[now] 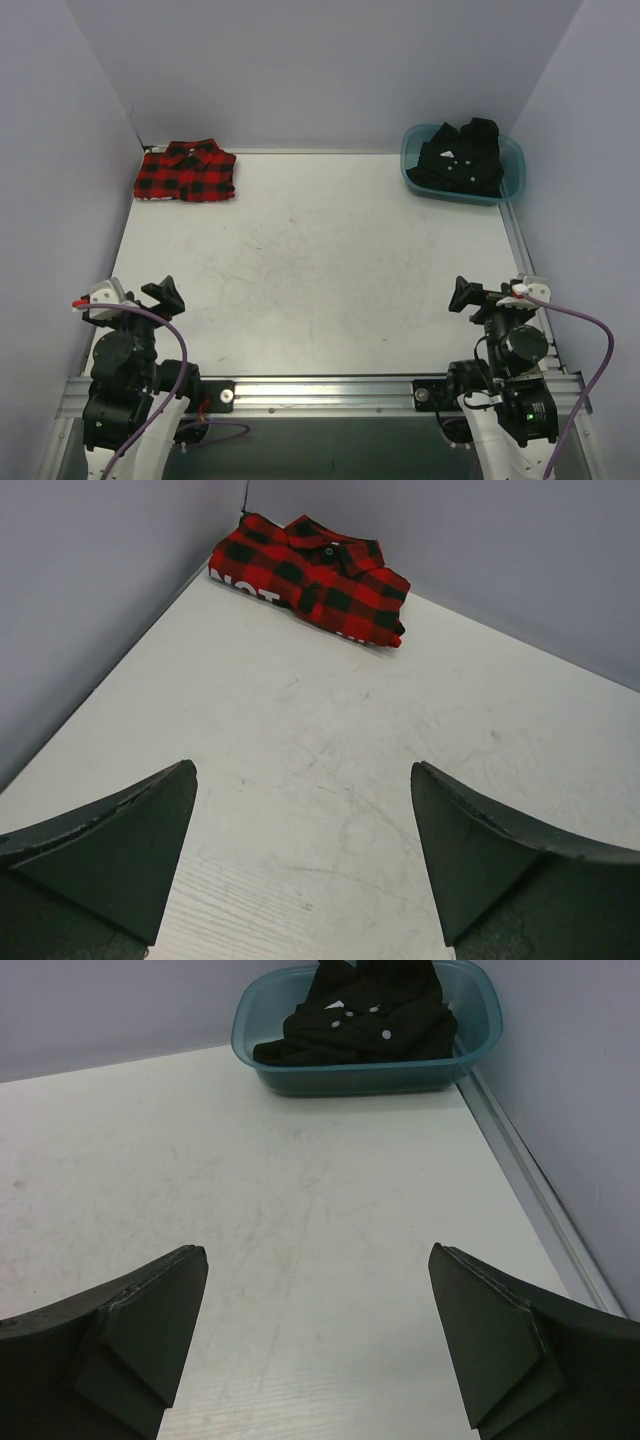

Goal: Fold and stack the long sleeve shirts
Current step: Grab the shirt from the pile

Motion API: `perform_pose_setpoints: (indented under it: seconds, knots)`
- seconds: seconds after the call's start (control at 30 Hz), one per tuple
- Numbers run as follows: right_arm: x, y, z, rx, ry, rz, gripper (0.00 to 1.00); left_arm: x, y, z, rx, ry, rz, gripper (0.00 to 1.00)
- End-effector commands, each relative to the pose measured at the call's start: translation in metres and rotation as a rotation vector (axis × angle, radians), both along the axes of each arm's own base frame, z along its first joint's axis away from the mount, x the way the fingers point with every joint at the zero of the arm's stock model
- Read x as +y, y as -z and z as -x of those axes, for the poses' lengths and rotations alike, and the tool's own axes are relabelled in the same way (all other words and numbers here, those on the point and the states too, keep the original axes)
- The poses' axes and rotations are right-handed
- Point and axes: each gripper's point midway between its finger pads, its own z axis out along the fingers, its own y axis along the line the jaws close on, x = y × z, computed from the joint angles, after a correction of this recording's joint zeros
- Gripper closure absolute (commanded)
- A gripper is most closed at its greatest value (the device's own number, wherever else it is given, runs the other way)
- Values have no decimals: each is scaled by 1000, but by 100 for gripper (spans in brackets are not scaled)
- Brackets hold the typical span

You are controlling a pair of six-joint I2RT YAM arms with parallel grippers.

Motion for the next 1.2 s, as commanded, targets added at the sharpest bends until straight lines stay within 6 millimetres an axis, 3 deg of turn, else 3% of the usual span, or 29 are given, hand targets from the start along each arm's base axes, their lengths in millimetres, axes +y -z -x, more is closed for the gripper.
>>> perform_pose_setpoints:
  seconds: [0.0, 0.27, 0.33, 0.37, 0.4, 0.47, 0.5, 0.53, 0.57, 0.6, 0.63, 0.67, 0.73, 0.77, 0.83, 0.87, 0.93, 0.97, 1.03, 1.07, 1.1, 1.13, 1.17]
  knots:
    - [-4, -56, 37, -301, -2, -25, 0, 5, -27, 20, -166, -2, 27, 3]
    - [-8, -72, 27, -227, 39, -70, 0, 0, -32, 14, -183, 16, 46, 3]
    - [-2, -85, 11, -155, 19, -76, 0, -5, -36, 7, -180, 34, 59, 3]
    - [1, -78, -5, -68, 19, -70, 0, -8, -38, 4, -182, 45, 69, 2]
    - [0, -99, -7, -81, 28, -80, 0, -10, -37, 2, -174, 56, 74, 3]
    - [-6, -102, -20, -11, 93, -124, 0, -16, -34, -5, -151, 77, 82, 2]
    - [-5, -96, -40, 78, 109, -116, 0, -20, -29, -10, -125, 96, 84, 3]
    - [-4, -114, -44, 83, 114, -123, 0, -26, -22, -16, -88, 116, 88, 3]
    - [-4, -107, -66, 164, 149, -136, 0, -32, -14, -21, -63, 139, 102, 3]
    - [-4, -109, -76, 197, 168, -142, 0, -41, -9, -25, -41, 184, 103, 3]
    - [-6, -131, -82, 187, 183, -146, 0, -45, -3, -30, -7, 200, 99, 2]
    - [-7, -119, -106, 263, 223, -144, 0, -48, -1, -32, 11, 215, 89, 3]
    - [-8, -120, -128, 313, 252, -145, 0, -51, 7, -38, 59, 223, 70, 3]
    - [-6, -120, -153, 340, 263, -146, 0, -51, 10, -39, 79, 225, 58, 2]
    - [-13, -119, -179, 352, 312, -182, 0, -53, 13, -42, 105, 229, 54, 2]
    - [-14, -111, -207, 383, 329, -188, 0, -54, 14, -43, 107, 233, 56, 3]
    - [-24, -98, -235, 412, 364, -231, 0, -57, 15, -42, 109, 248, 57, 3]
    - [-27, -69, -259, 478, 383, -230, 0, -58, 14, -42, 104, 253, 57, 3]
    - [-37, -66, -287, 465, 419, -247, 0, -59, 15, -42, 106, 257, 56, 3]
    - [-39, -37, -305, 523, 438, -233, 0, -59, 14, -42, 105, 261, 57, 3]
    - [-41, -41, -320, 500, 447, -232, 0, -60, 16, -42, 111, 265, 58, 3]
    - [-44, -29, -329, 515, 465, -218, 0, -61, 16, -42, 112, 266, 59, 3]
    - [-44, 3, -344, 571, 475, -206, 0, -61, 16, -42, 114, 267, 59, 2]
